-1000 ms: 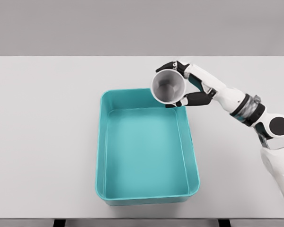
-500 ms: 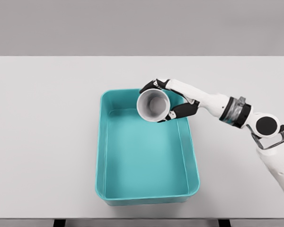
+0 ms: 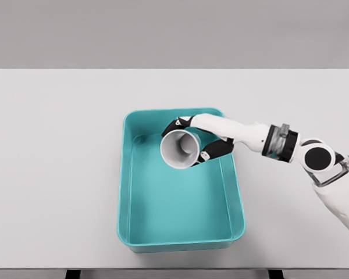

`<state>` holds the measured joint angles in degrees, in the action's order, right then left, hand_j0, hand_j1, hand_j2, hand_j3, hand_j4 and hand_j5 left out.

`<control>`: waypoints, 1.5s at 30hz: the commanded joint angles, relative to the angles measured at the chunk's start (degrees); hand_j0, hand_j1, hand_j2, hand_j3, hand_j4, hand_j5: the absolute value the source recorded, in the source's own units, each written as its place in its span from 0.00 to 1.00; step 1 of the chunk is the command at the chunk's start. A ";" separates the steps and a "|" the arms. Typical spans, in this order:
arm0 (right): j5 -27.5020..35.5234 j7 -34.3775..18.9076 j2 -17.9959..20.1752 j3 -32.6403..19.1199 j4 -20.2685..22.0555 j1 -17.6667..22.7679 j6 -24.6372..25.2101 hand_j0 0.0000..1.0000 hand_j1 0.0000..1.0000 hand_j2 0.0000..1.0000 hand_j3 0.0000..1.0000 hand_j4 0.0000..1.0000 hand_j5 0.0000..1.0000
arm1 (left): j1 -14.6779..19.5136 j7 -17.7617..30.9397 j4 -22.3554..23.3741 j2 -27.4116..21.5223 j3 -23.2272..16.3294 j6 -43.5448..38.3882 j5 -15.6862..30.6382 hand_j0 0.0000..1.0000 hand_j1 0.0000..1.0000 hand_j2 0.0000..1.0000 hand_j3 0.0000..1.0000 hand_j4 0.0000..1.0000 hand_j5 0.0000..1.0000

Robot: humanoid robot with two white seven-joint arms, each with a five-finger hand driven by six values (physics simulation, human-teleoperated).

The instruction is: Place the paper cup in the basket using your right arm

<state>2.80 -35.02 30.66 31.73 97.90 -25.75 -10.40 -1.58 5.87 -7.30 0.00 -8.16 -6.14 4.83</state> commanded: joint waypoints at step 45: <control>13.37 0.02 2.13 -22.41 0.80 8.00 2.23 1.00 1.00 1.00 1.00 1.00 1.00 | 0.00 0.02 0.01 0.00 -0.01 -0.01 0.01 1.00 1.00 1.00 1.00 1.00 1.00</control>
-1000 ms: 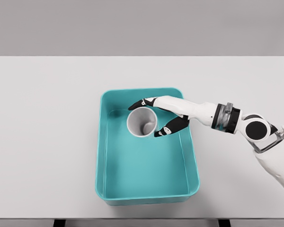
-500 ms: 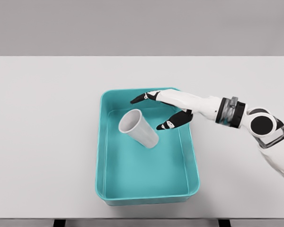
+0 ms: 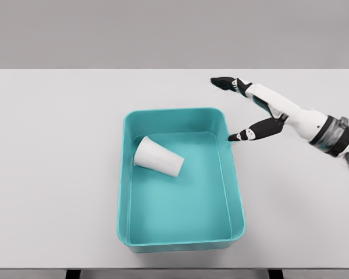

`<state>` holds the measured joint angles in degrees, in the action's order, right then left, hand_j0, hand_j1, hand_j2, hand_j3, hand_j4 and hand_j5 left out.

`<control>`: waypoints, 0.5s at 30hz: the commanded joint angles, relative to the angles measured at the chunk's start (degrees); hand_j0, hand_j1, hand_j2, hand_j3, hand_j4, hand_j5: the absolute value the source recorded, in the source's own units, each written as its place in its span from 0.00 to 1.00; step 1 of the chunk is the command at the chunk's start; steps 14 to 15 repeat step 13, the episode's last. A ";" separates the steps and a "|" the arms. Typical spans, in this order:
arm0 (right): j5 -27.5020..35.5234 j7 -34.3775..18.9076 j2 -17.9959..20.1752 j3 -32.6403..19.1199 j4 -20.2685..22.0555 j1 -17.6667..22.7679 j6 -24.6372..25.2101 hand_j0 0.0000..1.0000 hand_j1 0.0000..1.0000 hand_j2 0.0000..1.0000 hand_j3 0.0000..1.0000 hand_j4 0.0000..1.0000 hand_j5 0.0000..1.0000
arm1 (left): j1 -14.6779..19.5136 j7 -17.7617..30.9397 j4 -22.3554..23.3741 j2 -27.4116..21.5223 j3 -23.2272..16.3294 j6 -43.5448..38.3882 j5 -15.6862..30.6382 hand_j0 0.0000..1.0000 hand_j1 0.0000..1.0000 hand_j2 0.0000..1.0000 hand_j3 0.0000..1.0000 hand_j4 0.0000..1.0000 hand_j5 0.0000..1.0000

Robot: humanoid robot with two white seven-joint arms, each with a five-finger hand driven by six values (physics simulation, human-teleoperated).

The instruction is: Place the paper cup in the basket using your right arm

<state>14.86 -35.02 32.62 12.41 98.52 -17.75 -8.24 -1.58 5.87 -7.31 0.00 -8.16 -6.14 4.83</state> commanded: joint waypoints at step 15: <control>4.65 0.02 8.08 -6.69 -1.76 2.81 0.77 1.00 1.00 1.00 1.00 1.00 1.00 | -0.09 0.02 0.01 0.00 -0.19 -0.01 -0.35 1.00 1.00 1.00 1.00 1.00 1.00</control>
